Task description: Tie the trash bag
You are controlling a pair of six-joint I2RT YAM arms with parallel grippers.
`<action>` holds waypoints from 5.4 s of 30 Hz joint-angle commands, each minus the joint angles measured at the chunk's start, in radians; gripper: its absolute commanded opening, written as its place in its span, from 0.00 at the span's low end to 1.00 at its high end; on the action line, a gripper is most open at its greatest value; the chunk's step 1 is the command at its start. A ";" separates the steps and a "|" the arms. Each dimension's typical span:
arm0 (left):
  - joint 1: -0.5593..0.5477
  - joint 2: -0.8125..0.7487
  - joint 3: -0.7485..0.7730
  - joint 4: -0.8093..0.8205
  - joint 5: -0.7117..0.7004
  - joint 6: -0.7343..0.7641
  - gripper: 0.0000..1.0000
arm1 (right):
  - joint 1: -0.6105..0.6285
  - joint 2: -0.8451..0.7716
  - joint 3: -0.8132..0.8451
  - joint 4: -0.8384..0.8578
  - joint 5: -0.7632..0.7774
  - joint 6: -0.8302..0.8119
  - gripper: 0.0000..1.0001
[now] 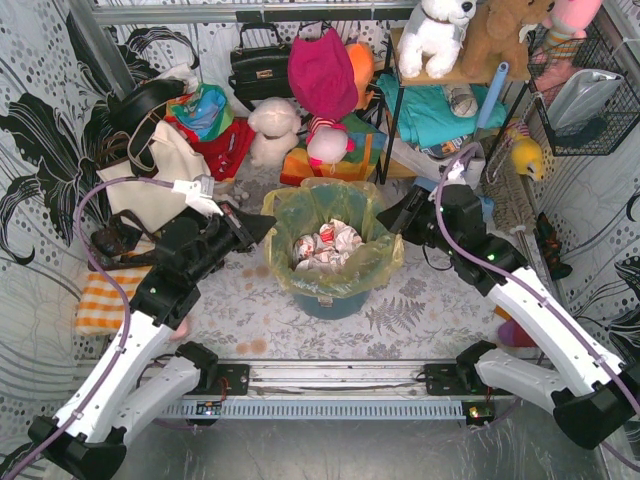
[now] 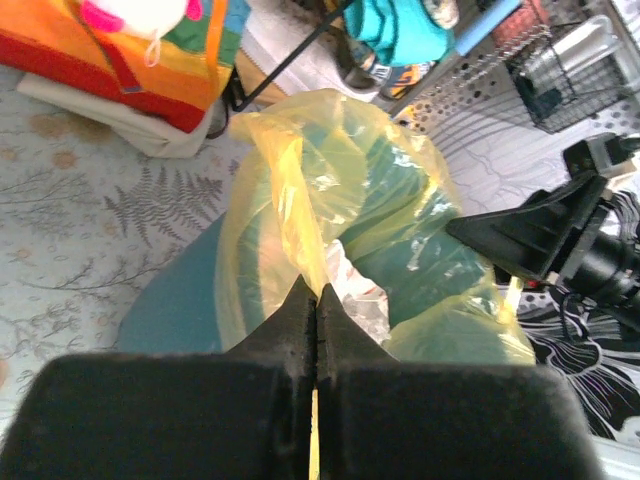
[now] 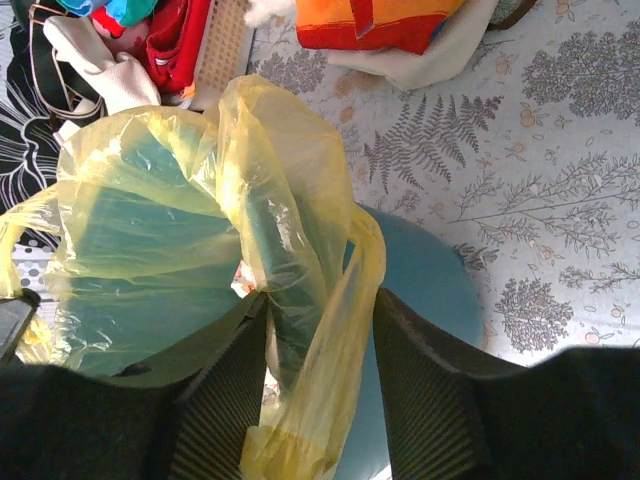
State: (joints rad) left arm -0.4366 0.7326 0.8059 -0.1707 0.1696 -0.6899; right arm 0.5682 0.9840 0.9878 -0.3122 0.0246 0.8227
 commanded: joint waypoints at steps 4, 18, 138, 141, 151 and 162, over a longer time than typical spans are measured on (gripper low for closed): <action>0.000 0.007 0.027 -0.061 -0.157 0.054 0.00 | 0.004 0.026 0.073 0.007 0.062 -0.012 0.42; 0.000 -0.091 -0.022 -0.132 -0.016 -0.010 0.68 | 0.002 -0.131 0.036 -0.143 -0.017 -0.007 0.63; 0.001 0.055 0.244 -0.340 0.050 -0.037 0.82 | 0.003 -0.071 0.139 -0.061 0.022 -0.062 0.66; 0.001 0.054 0.258 -0.428 -0.011 -0.035 0.82 | 0.002 -0.065 0.139 -0.057 0.023 -0.063 0.66; 0.002 0.024 0.112 -0.166 0.106 -0.142 0.75 | 0.001 -0.044 0.112 -0.027 0.034 -0.066 0.53; 0.002 0.062 0.135 -0.218 -0.031 -0.075 0.68 | -0.062 0.015 0.072 0.000 0.017 -0.036 0.50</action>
State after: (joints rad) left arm -0.4366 0.7780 0.9199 -0.4374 0.1890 -0.7979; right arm 0.5388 0.9798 1.0809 -0.3542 0.0528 0.7696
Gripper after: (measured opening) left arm 0.681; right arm 0.492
